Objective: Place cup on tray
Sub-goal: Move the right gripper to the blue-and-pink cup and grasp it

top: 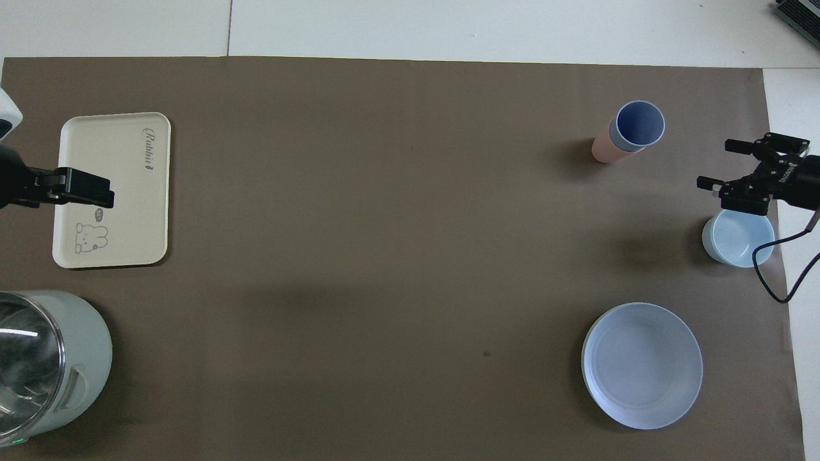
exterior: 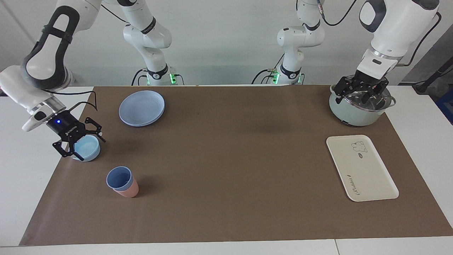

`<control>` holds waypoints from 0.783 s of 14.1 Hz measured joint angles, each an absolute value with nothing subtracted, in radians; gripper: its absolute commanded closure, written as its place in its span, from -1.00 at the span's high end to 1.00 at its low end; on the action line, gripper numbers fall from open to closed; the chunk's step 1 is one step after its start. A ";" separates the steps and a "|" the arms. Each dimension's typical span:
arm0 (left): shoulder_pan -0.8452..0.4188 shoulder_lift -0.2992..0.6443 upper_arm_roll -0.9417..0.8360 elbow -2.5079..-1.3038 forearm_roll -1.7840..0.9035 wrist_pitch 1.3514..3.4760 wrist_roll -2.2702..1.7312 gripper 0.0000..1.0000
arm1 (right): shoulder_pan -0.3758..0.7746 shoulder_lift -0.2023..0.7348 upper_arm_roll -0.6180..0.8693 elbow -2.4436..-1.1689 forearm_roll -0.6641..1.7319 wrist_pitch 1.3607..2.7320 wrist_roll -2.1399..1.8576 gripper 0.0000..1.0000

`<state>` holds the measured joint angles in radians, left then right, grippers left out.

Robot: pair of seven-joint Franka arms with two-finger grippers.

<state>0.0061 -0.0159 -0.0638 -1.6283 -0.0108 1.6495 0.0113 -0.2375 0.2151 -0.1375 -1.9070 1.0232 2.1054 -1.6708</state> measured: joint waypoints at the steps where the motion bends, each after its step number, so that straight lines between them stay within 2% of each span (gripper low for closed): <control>1: 0.006 -0.016 -0.064 -1.628 -0.011 1.650 0.011 1.00 | -0.237 0.227 -0.136 -1.907 1.042 2.116 -1.683 1.00; 6: 0.006 -0.016 -0.064 -1.628 -0.011 1.649 0.011 1.00 | -0.228 0.287 -0.131 -1.891 1.152 2.154 -1.761 1.00; 11: 0.006 -0.016 -0.065 -1.628 -0.011 1.649 0.011 1.00 | -0.215 0.410 -0.108 -1.848 1.348 2.170 -1.903 1.00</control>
